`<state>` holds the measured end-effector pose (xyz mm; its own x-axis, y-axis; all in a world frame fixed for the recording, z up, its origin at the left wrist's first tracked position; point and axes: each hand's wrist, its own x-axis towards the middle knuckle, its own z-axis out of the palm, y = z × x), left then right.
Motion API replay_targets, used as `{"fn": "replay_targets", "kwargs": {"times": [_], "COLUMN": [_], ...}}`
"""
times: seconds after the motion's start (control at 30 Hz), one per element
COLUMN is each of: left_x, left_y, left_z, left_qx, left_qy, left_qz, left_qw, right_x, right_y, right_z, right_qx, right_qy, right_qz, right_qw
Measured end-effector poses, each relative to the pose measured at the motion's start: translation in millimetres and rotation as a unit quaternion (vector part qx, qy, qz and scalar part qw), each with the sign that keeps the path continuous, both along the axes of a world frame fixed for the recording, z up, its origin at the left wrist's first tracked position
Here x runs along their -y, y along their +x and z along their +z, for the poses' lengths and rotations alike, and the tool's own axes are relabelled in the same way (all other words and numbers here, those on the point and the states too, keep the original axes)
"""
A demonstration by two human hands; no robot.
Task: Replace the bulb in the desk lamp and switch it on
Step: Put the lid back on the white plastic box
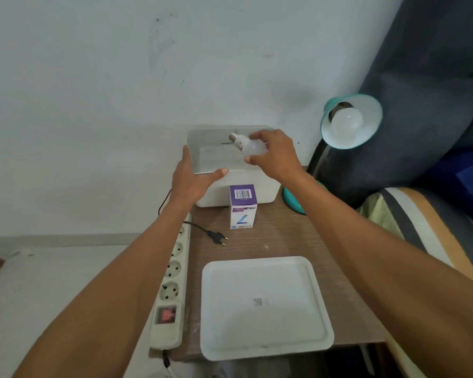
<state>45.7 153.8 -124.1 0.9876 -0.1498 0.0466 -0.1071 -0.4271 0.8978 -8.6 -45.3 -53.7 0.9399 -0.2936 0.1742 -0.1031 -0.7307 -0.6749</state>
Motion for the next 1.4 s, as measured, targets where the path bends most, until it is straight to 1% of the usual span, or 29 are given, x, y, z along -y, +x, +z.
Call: {"fn": "replay_targets", "kwargs": {"times": [0.1,0.2,0.4,0.53,0.6,0.7,0.77,0.83,0.93,1.0,1.07,1.13,1.23,1.27,1.4], "left_x": [0,-1,0,-3,-3,-2,-3,-6,-13,-19,-26,-33,-37,-36,-32], "left_y": [5,7,8,7,6,-2,-13,-35,-80,-111,-143,-162,-197,-215,-246], "left_z": [-3,-6,-12,-10,-5,3,2,0,-12,-28,-45,-74,-92,-78,-72], "left_qx": [0.001,0.006,0.022,-0.001,-0.011,-0.046,-0.034,-0.015,0.003,-0.006,-0.054,-0.075,-0.080,-0.086,-0.112], "left_qy": [-0.001,-0.002,0.000,0.001,0.002,0.029,0.051,0.049,0.034,0.030,0.039,0.053,0.133,0.162,0.291], "left_qz": [0.004,0.001,-0.002,-0.002,-0.003,0.008,0.027,0.044,0.049,0.032,0.004,-0.001,-0.001,-0.015,-0.029], "left_qw": [1.000,1.000,1.000,1.000,1.000,0.998,0.998,0.998,0.998,0.999,0.998,0.996,0.988,0.983,0.950], "right_x": [-6,-7,-3,-1,-2,-4,-2,1,-1,-4,-7,-9,-12,-12,-19], "right_y": [24,36,48,46,39,17,-3,-25,-67,-98,-131,-161,-205,-217,-256], "right_z": [-16,-25,-22,-20,-18,-14,-12,-13,-25,-39,-56,-74,-106,-116,-140], "right_qx": [-0.066,-0.092,-0.157,-0.171,-0.151,-0.071,-0.019,0.021,0.042,0.023,-0.019,-0.075,-0.154,-0.172,-0.225], "right_qy": [-0.027,-0.007,0.017,0.036,0.043,0.054,0.048,0.028,0.030,0.018,0.020,0.029,0.028,0.027,0.015], "right_qz": [0.016,0.018,0.022,0.031,0.031,0.003,-0.020,-0.037,-0.066,-0.090,-0.098,-0.106,-0.134,-0.147,-0.176], "right_qw": [0.997,0.996,0.987,0.984,0.987,0.996,0.998,0.999,0.997,0.996,0.995,0.991,0.979,0.974,0.958]}}
